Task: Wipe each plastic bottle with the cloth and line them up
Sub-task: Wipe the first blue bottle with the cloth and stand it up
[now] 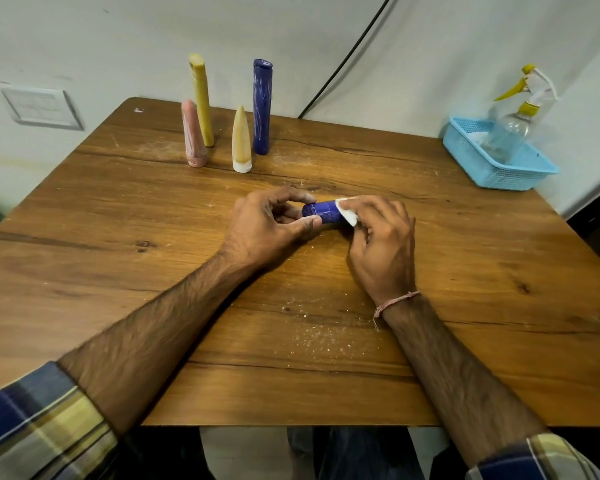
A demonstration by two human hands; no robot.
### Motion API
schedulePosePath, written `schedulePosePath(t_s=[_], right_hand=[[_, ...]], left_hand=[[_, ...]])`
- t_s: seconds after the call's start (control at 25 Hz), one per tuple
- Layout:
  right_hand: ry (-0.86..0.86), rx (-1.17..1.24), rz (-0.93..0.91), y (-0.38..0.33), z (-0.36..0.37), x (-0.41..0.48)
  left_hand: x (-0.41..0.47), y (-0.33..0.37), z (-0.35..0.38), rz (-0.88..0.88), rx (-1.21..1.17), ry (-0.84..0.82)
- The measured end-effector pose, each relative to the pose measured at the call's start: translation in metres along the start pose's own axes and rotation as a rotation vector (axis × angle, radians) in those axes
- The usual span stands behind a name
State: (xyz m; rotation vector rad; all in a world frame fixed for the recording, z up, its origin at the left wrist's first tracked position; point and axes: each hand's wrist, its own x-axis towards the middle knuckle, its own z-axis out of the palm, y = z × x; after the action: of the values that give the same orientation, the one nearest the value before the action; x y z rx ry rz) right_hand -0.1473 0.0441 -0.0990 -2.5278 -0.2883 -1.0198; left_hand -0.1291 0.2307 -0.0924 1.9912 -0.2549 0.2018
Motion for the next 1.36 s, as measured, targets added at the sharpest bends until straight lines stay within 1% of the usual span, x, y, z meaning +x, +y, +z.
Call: schedulePosePath(t_s=[0.04, 0.12, 0.16, 0.2, 0.32, 0.48, 0.6, 0.72, 0.76, 0.92, 0.96, 1.0, 1.12, 1.16, 1.2, 1.24, 1.32, 1.36], right_hand=[[-0.014, 0.029, -0.034, -0.001, 0.001, -0.001], [-0.07, 0.105, -0.148, -0.007, 0.003, -0.002], [-0.077, 0.125, -0.176, -0.009, 0.004, -0.002], [-0.059, 0.122, -0.163, -0.009, 0.003, -0.002], [0.025, 0.05, -0.048, -0.003, 0.002, 0.0], [-0.065, 0.13, -0.157, -0.009, 0.003, -0.001], [-0.056, 0.125, -0.16, -0.008, 0.003, -0.001], [0.022, 0.069, -0.011, 0.003, 0.001, 0.002], [0.025, 0.069, -0.001, 0.004, 0.0, 0.003], [-0.096, 0.131, -0.233, -0.007, 0.003, -0.001], [-0.09, 0.117, -0.222, -0.005, 0.003, -0.001], [-0.062, 0.082, -0.15, 0.001, 0.002, 0.001], [0.012, -0.043, 0.241, 0.027, -0.006, 0.009], [0.011, -0.062, 0.307, 0.032, -0.008, 0.011], [-0.003, -0.053, 0.308, 0.033, -0.008, 0.012], [-0.031, -0.015, 0.244, 0.029, -0.007, 0.011], [-0.097, 0.082, 0.035, 0.016, -0.006, 0.005], [-0.101, 0.102, -0.026, 0.014, -0.005, 0.003]], left_hand=[[0.0, 0.0, 0.001, -0.003, -0.001, 0.002], [0.001, -0.001, 0.001, -0.017, -0.071, 0.003], [0.001, 0.0, 0.001, -0.028, -0.108, 0.001], [0.001, 0.0, 0.002, -0.038, -0.127, -0.001], [0.003, 0.002, 0.002, -0.067, -0.148, -0.008], [0.0, 0.003, 0.0, -0.06, -0.164, -0.026], [-0.001, 0.001, 0.0, -0.049, -0.12, -0.036], [-0.001, 0.002, 0.001, -0.042, -0.098, -0.027], [-0.001, 0.002, 0.001, -0.042, -0.095, -0.019], [-0.001, 0.0, 0.0, -0.035, -0.113, -0.033], [-0.001, -0.001, 0.0, -0.031, -0.11, -0.035], [-0.001, -0.001, 0.0, -0.03, -0.097, -0.035], [0.0, 0.0, -0.002, -0.018, -0.056, -0.05], [-0.001, 0.0, -0.002, -0.014, -0.052, -0.053], [-0.001, 0.001, -0.002, -0.016, -0.053, -0.053], [-0.001, 0.001, -0.002, -0.021, -0.057, -0.05], [-0.001, 0.001, -0.002, -0.034, -0.068, -0.041], [-0.002, 0.001, -0.002, -0.037, -0.075, -0.042]])
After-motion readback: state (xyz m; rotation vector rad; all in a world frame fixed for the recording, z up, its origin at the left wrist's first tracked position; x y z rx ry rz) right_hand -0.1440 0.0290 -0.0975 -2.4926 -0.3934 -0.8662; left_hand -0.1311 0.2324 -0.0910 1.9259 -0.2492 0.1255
